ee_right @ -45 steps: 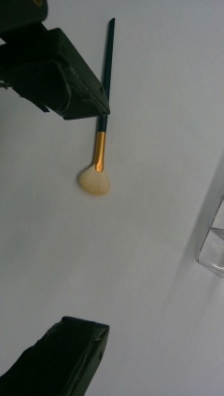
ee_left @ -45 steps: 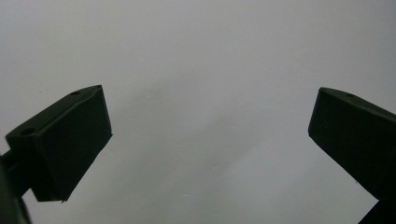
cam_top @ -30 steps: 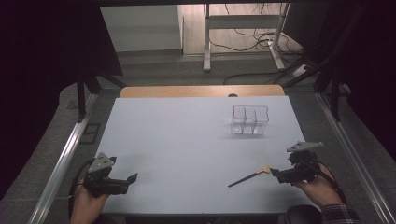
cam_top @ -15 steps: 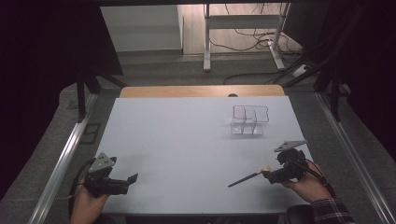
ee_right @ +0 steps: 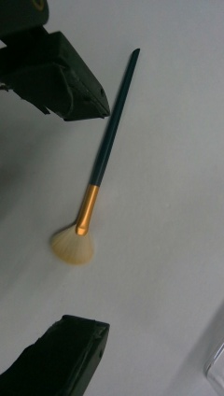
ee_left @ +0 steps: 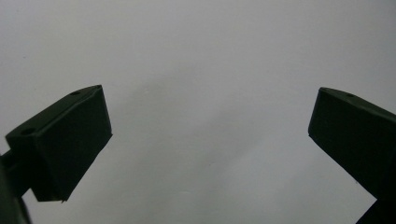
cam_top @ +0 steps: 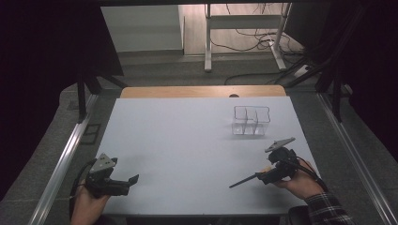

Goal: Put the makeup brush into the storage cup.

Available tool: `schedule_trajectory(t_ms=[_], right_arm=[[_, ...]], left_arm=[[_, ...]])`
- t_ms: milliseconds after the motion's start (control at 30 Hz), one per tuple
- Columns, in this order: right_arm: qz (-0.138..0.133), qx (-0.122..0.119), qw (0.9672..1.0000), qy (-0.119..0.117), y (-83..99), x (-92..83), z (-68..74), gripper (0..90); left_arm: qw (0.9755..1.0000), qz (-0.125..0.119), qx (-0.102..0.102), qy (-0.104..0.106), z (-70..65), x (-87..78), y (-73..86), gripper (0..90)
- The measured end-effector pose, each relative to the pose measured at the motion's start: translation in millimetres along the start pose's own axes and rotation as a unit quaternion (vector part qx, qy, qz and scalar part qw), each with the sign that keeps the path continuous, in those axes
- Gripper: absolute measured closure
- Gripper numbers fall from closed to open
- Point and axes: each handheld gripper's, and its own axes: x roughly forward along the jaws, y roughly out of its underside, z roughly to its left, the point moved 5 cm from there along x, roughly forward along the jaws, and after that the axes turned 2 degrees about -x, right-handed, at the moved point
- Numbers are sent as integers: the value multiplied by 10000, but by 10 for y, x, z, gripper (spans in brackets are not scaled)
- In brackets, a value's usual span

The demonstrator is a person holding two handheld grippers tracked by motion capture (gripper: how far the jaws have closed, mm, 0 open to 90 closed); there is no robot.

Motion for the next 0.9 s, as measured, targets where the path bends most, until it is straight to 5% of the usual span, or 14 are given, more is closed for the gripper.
schedule_trajectory(t_ms=[600,900], right_arm=[[248,-361,9985,-318,-248,164,186,83],[327,-441,9979,-352,-221,248,204,102]], left_arm=[[10000,4,3,10,0,-2,1,0],[10000,6,3,6,-1,-3,3,0]])
